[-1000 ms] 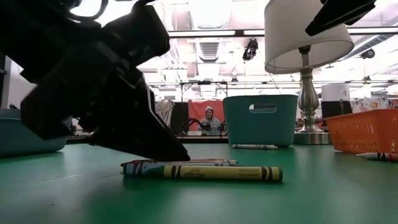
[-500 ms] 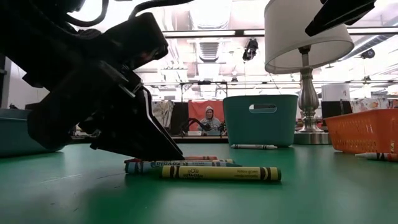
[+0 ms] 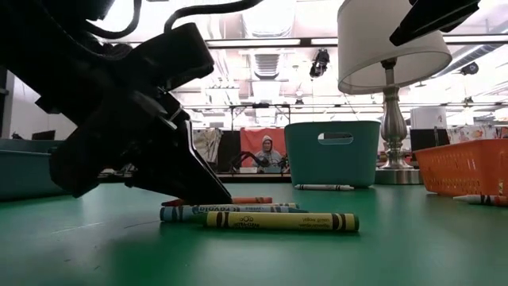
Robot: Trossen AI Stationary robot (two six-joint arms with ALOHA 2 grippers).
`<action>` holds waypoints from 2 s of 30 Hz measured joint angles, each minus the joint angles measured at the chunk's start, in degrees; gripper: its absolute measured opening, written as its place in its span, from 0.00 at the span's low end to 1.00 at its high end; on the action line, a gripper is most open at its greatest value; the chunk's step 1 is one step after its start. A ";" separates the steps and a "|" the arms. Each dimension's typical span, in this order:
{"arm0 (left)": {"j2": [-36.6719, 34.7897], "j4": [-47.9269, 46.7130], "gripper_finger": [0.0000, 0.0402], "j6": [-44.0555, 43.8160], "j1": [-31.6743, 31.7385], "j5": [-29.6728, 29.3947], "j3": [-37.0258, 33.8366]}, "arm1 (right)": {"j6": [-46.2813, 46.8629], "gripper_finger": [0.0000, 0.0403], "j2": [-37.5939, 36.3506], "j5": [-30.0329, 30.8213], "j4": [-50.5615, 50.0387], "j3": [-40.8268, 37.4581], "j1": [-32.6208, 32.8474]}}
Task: Sort crayons
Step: Put the orange crayon into the blue bin
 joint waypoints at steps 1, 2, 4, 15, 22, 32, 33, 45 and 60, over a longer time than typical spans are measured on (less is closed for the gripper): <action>-0.53 -0.41 0.01 0.40 0.04 0.02 -0.10 | 0.00 0.32 0.00 0.00 0.00 0.00 0.00; -1.15 -0.77 0.01 0.88 0.08 0.01 -0.18 | 0.02 0.32 0.00 0.00 0.00 0.00 0.00; -2.97 -0.84 0.00 2.02 0.08 0.01 -0.21 | 0.02 0.32 0.00 0.00 0.01 0.00 0.00; -22.96 -24.70 0.00 -2.20 -0.08 0.23 -0.06 | 0.02 0.29 0.00 -0.01 0.00 0.00 0.00; -37.89 -56.47 0.00 -25.95 -0.16 5.08 -0.01 | -0.26 0.28 0.00 0.00 0.00 0.00 0.00; -46.79 -73.64 0.00 -46.16 -0.16 22.05 -0.01 | -1.77 0.27 0.00 0.00 0.00 0.00 0.00; -46.59 -74.80 0.00 -46.81 -0.16 23.49 -0.01 | -1.99 0.27 0.00 0.00 0.02 0.00 0.00; -39.64 -85.33 0.00 -55.46 -0.16 29.80 0.01 | -3.87 0.27 0.00 0.00 0.02 0.00 -0.22; -30.16 -86.36 0.12 -55.68 -0.18 26.66 -2.22 | -3.87 0.27 0.00 -0.02 0.04 0.00 -0.28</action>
